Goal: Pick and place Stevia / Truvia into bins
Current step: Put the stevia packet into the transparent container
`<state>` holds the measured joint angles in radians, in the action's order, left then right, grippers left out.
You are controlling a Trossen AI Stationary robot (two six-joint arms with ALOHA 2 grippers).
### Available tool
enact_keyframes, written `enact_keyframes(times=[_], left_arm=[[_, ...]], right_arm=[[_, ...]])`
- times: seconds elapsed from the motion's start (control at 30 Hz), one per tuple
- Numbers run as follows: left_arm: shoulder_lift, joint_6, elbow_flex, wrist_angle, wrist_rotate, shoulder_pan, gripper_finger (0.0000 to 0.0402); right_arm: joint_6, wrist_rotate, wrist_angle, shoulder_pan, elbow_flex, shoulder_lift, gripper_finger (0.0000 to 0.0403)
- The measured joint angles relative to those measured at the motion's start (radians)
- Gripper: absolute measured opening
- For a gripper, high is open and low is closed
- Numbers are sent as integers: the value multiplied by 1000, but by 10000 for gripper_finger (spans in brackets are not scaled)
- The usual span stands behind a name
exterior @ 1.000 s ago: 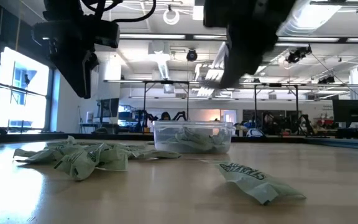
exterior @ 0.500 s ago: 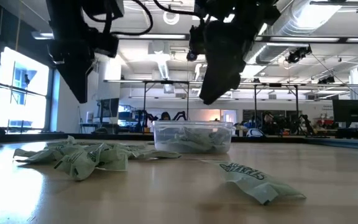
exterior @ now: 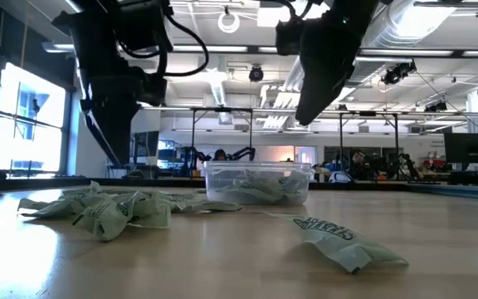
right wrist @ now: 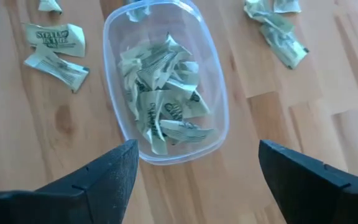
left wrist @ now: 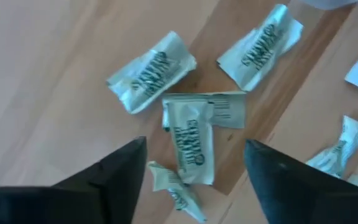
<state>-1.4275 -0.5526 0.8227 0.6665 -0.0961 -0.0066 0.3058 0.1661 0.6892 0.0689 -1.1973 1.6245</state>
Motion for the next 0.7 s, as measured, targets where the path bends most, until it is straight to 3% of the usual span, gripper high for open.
enact_keyframes(times=[0.17, 0.33, 0.5, 0.7], left_arm=[[-62, 29, 0, -5, 16, -16, 330], [-124, 29, 0, -15, -52, -29, 301], [-175, 61, 3, -14, -103, -26, 242], [-185, 138, 5, -23, -90, -28, 124]], right_arm=[[7, 8, 3, 2, 0, 0, 321], [11, 16, 5, 2, 0, 0, 321], [42, 30, 3, 2, 0, 1, 321], [59, 51, -12, 2, 0, -26, 321]])
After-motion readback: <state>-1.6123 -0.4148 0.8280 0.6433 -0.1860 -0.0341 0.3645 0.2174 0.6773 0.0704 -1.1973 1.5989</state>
